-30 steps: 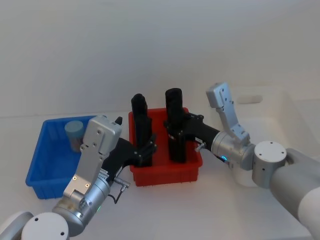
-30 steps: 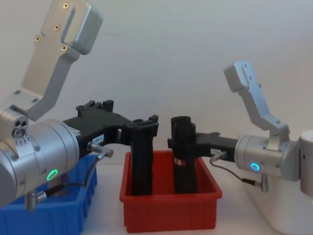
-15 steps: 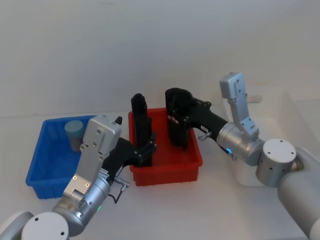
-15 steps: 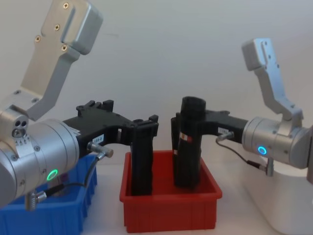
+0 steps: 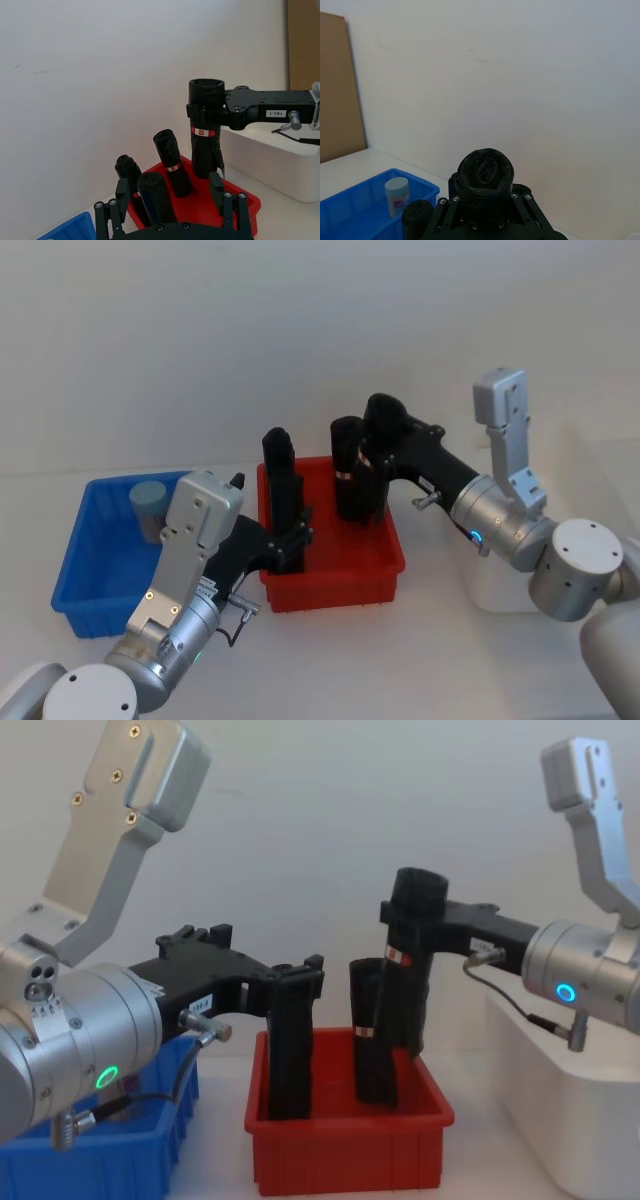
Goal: Pick the cotton swabs from the blue box and place them into the white box.
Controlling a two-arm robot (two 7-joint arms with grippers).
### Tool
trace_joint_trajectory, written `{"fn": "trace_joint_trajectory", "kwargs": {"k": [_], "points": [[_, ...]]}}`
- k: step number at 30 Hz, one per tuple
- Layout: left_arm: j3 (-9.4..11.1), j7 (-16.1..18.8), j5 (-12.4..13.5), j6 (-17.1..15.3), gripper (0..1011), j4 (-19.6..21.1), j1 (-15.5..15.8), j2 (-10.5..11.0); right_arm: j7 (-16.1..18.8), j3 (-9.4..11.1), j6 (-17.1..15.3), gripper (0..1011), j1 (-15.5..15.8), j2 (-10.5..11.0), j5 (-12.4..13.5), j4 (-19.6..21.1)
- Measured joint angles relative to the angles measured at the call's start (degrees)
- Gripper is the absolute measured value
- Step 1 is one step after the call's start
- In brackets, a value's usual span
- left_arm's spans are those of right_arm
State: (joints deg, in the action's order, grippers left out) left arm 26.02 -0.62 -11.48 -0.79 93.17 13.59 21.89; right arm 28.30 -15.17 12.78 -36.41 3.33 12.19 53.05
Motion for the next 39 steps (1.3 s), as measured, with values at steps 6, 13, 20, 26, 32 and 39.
{"fn": "trace_joint_trajectory", "kwargs": {"k": [6,13,20,26,32,39], "points": [[0.00,0.00,0.00,0.00,1004,0.00,0.00,0.00,-3.24,0.63,-2.44,374,3.29,1.36,0.45,6.71],[0.00,0.00,0.00,0.00,1004,0.00,0.00,0.00,-7.13,1.64,-4.74,374,6.37,2.97,0.51,12.63],[0.00,0.00,0.00,0.00,1004,0.00,0.00,0.00,-11.11,3.09,-6.83,374,9.07,4.84,0.44,17.57],[0.00,0.00,0.00,0.00,1004,0.00,0.00,0.00,-14.09,4.47,-8.42,374,11.05,6.47,0.30,21.04],[0.00,0.00,0.00,0.00,1004,0.00,0.00,0.00,-16.74,5.95,-10.09,374,12.92,8.15,0.10,24.00],[0.00,0.00,0.00,0.00,1004,0.00,0.00,0.00,-18.08,7.05,-11.27,374,14.13,9.32,0.11,25.33]]}}
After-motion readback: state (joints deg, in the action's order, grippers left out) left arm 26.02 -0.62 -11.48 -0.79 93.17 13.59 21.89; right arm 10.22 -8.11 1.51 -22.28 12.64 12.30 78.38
